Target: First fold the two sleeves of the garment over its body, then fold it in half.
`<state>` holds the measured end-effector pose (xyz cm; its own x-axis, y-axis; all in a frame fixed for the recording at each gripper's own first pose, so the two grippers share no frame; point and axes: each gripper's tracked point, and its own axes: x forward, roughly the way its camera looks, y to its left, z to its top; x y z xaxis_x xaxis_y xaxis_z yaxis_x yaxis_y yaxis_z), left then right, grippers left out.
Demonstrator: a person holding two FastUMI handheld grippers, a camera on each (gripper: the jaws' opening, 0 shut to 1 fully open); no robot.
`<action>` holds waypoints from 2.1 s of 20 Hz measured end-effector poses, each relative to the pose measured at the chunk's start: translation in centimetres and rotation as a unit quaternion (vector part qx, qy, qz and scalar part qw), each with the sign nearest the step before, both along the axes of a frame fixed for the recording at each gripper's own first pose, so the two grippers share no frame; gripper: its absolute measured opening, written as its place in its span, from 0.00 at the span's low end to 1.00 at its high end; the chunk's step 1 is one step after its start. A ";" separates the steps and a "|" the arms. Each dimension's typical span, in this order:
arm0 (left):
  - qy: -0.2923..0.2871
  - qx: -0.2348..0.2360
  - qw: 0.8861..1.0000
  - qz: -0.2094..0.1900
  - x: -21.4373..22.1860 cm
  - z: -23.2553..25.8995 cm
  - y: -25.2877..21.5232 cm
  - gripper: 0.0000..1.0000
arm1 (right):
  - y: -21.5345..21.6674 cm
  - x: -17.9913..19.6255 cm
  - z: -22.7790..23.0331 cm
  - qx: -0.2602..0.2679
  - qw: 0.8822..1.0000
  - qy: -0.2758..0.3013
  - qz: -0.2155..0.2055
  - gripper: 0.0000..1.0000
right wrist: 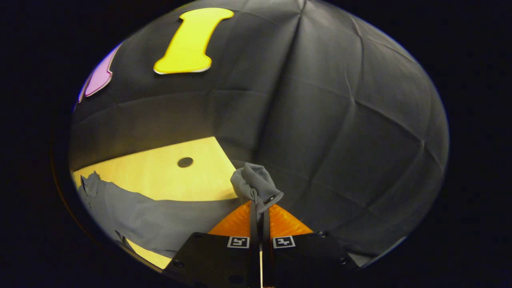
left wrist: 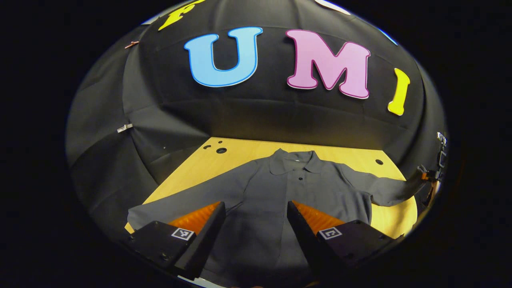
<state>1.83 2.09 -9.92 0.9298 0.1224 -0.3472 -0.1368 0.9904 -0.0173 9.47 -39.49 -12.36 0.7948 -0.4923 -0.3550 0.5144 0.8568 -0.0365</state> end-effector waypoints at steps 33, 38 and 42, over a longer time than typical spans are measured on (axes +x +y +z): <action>0.012 -0.073 0.983 0.169 -9.4 -5.8 19.1 0.99 | 4.9 -15.4 18.5 -0.011 0.867 -0.010 0.497 0.05; 0.013 -0.090 0.974 0.210 -10.4 -7.0 22.0 0.97 | 9.4 -17.0 13.7 -0.024 0.850 0.043 0.525 0.05; 0.009 -0.100 0.966 0.238 -11.1 -7.1 24.1 0.99 | 12.2 -17.1 9.3 -0.001 0.855 0.081 0.511 0.06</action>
<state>-9.23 26.23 -17.01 0.7775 0.4637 -0.4248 -0.5788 0.7917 -0.1953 -7.59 -27.31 -3.09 0.7501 0.4306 -0.5019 -0.5165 0.8555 -0.0380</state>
